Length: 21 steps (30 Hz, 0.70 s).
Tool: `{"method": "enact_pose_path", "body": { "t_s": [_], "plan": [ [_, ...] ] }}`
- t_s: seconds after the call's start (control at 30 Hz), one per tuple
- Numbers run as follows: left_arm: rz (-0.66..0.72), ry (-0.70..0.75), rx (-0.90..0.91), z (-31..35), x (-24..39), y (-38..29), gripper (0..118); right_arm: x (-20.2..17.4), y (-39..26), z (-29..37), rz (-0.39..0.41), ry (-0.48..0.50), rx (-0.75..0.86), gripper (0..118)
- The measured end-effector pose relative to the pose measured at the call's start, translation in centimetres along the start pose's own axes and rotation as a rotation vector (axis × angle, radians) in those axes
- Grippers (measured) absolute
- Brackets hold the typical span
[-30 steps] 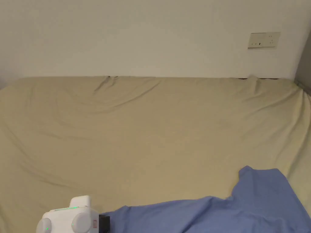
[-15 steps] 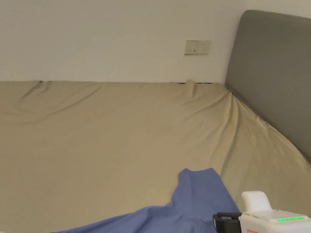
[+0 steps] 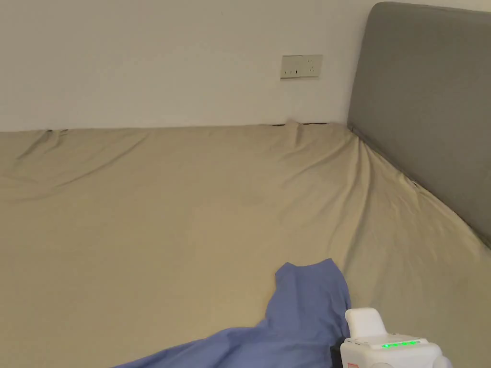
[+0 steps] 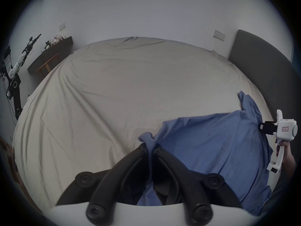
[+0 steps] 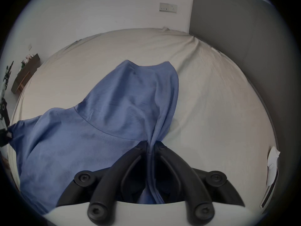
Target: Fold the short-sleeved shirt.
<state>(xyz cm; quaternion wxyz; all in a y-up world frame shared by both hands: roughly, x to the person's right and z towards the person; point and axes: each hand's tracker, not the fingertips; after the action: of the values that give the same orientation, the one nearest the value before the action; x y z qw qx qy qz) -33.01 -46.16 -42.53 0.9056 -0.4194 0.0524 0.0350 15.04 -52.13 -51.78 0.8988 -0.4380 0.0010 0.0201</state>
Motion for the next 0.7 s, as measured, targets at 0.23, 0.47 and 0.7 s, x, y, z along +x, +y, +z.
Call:
{"method": "enact_pose_path", "body": {
  "t_s": [0.23, 0.47, 0.7],
  "plan": [
    [-0.025, 0.027, 0.232, 7.1, -0.2, 0.2, 5, 1.0, -2.2, 9.9, -0.093, 0.069, 0.351, 11],
    [0.067, 0.057, 0.577, 19.1, -0.2, -1.9, 5, 0.4, -4.9, 27.0, -0.09, 0.119, 0.704, 11],
    [0.222, 0.025, 0.999, 32.6, 0.4, -5.0, 5, 0.6, -7.4, 42.0, -0.175, 0.191, 1.0, 11]
  ]
}}
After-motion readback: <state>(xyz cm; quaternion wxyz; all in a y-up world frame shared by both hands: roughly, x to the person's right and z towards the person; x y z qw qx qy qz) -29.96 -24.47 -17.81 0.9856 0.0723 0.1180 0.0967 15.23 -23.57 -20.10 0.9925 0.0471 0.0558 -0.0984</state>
